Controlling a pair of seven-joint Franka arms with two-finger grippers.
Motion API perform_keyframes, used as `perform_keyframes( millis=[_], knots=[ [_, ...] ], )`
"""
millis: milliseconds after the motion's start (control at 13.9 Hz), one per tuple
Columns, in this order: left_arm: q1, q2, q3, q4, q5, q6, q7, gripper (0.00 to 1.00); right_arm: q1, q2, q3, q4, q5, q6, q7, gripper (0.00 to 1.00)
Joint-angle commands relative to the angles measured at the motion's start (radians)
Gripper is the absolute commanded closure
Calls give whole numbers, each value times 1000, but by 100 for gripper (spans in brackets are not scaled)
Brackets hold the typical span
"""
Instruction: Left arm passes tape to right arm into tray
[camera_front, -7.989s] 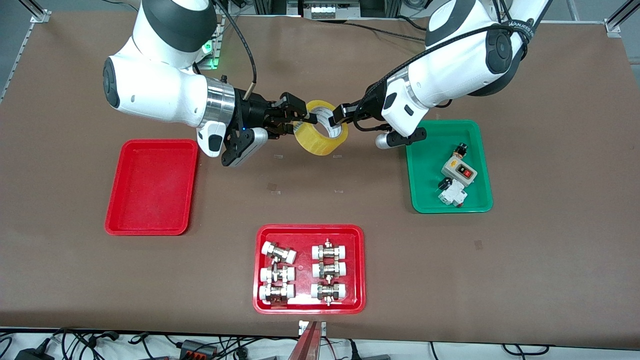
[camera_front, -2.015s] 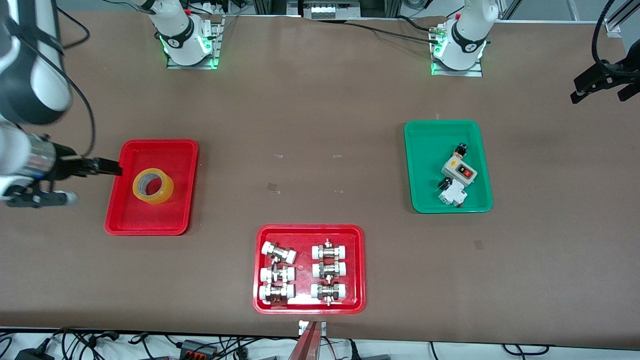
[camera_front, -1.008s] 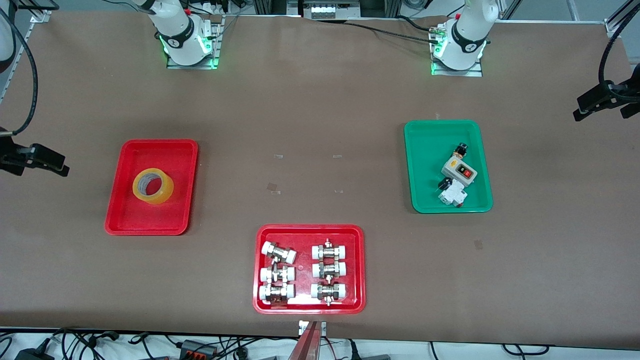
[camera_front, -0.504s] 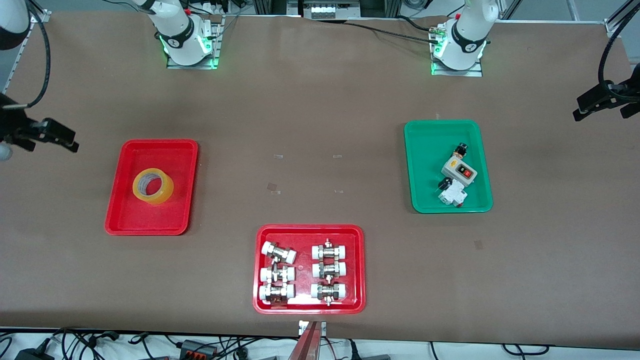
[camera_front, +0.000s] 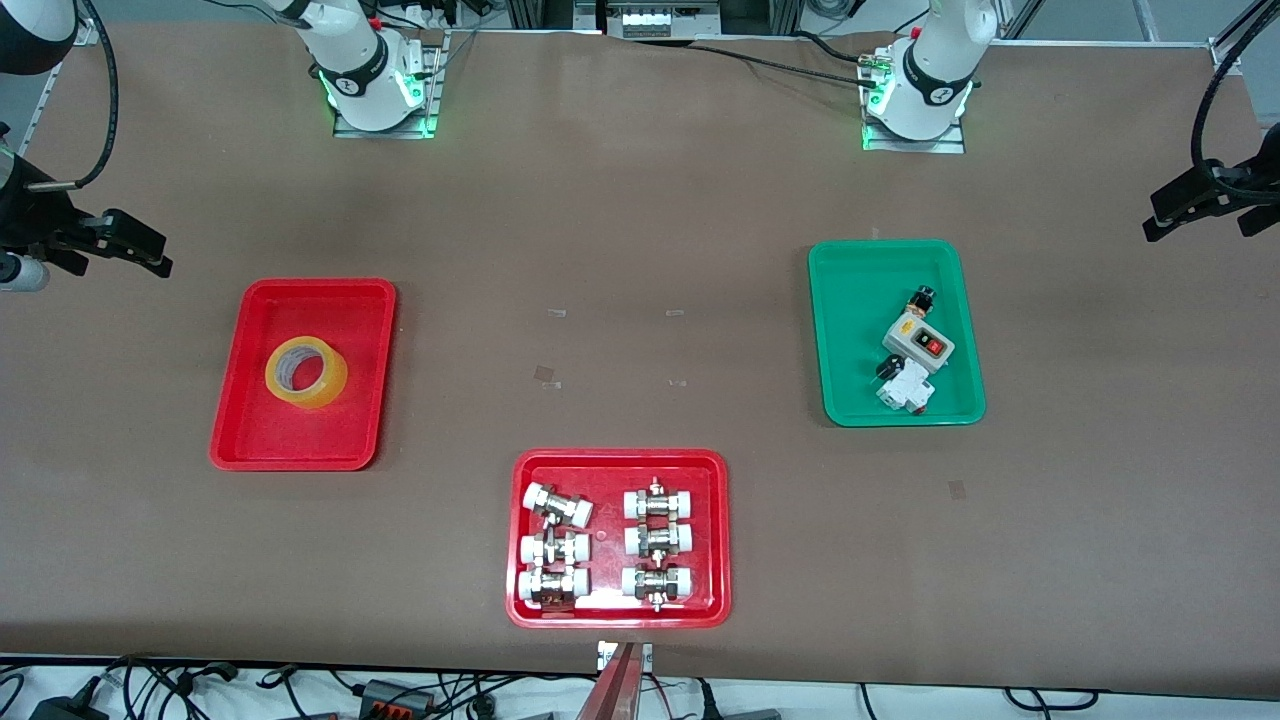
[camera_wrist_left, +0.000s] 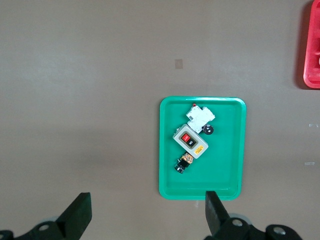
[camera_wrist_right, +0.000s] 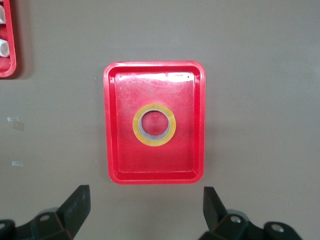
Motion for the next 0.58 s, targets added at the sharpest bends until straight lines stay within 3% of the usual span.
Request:
perform_keyframes(
  millis=[0,504],
  knots=[
    [3,-17,-2,-4,-18,-14,1,0,-8,-21,6,-5,-12,-20,1,0],
    [3,-16,-3,-6,-18,-14,0,0,-2,-22,4,-5,-4,-14,4,0]
  ],
)
